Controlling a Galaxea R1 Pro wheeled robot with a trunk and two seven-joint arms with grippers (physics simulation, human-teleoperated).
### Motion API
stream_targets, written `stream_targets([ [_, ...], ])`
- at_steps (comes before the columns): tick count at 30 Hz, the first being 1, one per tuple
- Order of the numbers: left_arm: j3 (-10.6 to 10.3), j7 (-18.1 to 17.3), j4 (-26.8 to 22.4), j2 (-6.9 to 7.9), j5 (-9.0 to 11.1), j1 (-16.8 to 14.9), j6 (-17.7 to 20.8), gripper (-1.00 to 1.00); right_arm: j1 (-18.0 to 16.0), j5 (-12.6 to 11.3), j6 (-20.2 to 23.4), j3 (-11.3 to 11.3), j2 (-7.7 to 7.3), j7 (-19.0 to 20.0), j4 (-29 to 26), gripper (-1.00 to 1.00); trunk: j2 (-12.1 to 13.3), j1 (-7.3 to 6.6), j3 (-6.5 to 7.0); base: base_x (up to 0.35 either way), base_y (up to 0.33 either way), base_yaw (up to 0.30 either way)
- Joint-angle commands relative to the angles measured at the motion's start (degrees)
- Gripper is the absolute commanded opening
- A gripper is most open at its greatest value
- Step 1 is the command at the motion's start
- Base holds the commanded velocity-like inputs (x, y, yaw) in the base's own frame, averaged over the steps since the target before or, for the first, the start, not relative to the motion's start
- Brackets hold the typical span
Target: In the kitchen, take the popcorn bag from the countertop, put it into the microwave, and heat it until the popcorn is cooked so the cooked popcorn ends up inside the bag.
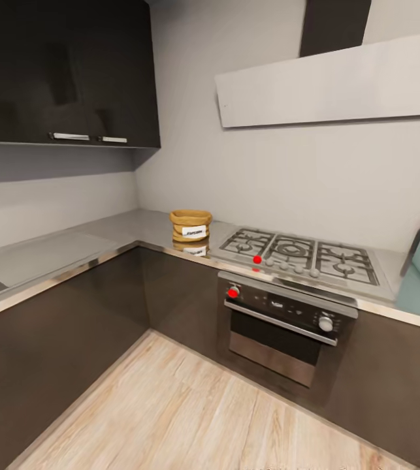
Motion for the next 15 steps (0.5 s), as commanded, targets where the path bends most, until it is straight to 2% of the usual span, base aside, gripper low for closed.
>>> stream_targets([
  [1, -0.01, 0.00, -0.01, 0.00, 0.02, -0.01, -0.07, 1.00, -0.05, -0.01, -0.18, 0.00, 0.00, 0.02, 0.08, 1.00, -0.03, 0.00, -0.06, 0.000, 0.000, -0.298],
  [15, 0.02, -0.18, -0.01, 0.00, 0.06, -0.01, 0.47, 1.00, -0.05, -0.01, -0.14, 0.00, 0.00, 0.02, 0.08, 1.00, -0.03, 0.00, -0.06, 0.000, 0.000, -0.298],
])
